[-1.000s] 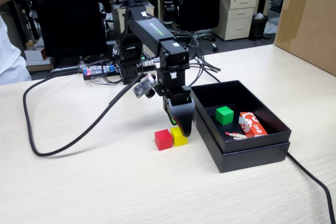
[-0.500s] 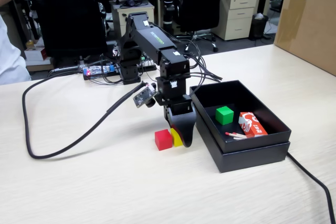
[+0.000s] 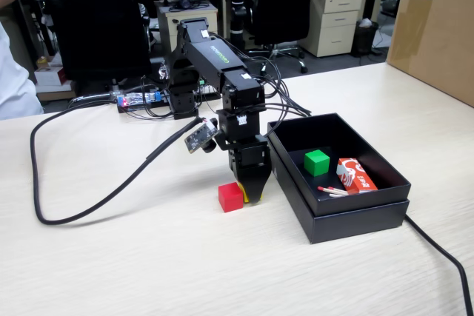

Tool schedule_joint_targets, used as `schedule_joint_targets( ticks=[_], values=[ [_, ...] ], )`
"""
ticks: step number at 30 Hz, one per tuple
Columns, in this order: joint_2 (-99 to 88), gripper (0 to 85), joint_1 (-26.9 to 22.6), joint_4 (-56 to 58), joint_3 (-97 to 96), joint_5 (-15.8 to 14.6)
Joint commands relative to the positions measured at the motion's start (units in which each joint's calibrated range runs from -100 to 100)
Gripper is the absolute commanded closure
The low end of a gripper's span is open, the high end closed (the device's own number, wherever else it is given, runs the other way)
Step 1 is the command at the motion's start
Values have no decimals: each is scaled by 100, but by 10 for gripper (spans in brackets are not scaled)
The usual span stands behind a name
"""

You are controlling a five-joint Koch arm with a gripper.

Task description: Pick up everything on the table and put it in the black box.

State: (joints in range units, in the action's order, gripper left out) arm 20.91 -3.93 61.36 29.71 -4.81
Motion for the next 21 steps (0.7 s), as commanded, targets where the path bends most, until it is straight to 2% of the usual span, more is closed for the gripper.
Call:
schedule_joint_targets(
  ticks=[1,7,12,16,21],
  values=[
    [-811,846,15,-41,12,-34],
    [-3450,846,-239,37,-659,-59],
    [-4437,846,-615,54,-469,-83],
    [-3932,846,-1094,54,356,-122],
    [-2532,846,-1260,62,1136,-176]
  ],
)
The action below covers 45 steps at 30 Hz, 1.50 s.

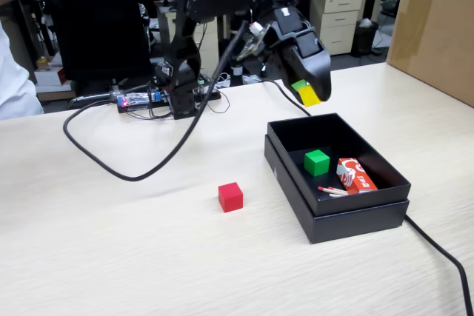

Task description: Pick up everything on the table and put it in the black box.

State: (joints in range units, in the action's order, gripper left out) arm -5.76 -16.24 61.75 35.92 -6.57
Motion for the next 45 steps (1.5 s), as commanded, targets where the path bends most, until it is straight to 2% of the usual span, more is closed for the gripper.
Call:
schedule_joint_targets(
  ticks=[1,8,19,21,24,26,32,42,45],
  values=[
    [628,846,-29,24,705,-5],
    [1982,845,147,58,769,-117],
    [2257,842,274,127,515,-171],
    [2337,755,278,136,424,-171],
    [2406,702,278,162,279,-171],
    [2406,613,264,162,180,-171],
    [2062,436,254,162,143,-161],
    [-267,414,293,162,207,-147],
    [-979,414,449,162,170,73]
  ],
)
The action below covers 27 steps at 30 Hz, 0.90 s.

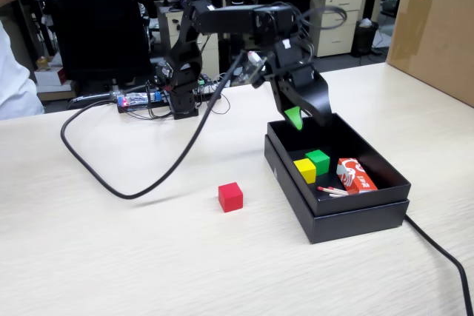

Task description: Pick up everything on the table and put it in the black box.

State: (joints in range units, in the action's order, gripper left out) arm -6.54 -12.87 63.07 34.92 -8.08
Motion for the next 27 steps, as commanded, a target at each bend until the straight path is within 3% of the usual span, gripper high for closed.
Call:
schedule_joint_targets(
  ticks=[1,6,13,27],
  values=[
    [-1027,415,176,30,207,283],
    [-1326,412,645,30,-572,586],
    [-614,375,1031,4,-1660,694],
    [1727,375,1353,-91,-944,840]
  ],
)
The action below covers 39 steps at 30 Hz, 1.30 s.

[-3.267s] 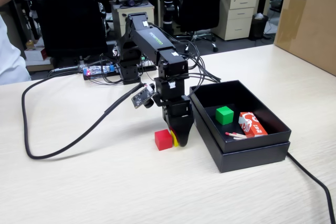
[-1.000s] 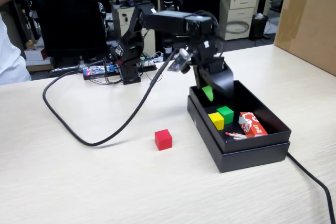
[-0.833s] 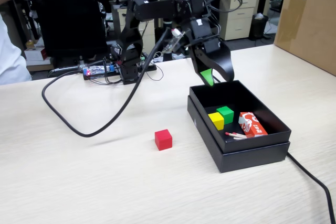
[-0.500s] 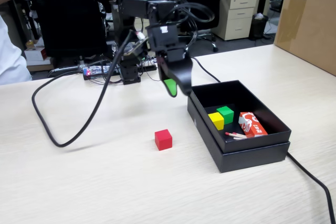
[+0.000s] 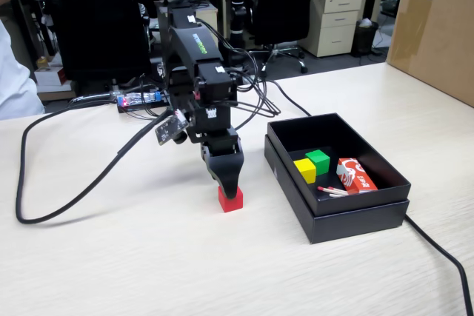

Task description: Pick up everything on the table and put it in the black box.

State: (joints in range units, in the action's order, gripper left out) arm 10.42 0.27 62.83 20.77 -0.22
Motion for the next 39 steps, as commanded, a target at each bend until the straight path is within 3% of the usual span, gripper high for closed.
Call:
schedule_joint_targets(
  ticks=[1,11,18,20,26,34,39],
  values=[
    [123,375,44,-67,562,59],
    [788,384,10,-59,1133,83],
    [1098,450,-34,-59,1232,73],
    [1178,521,-34,-59,1296,59],
    [1224,841,-24,-59,1387,-44],
    [-1392,846,-298,-50,988,-166],
    [-2356,847,-884,-50,1106,-386]
  ],
)
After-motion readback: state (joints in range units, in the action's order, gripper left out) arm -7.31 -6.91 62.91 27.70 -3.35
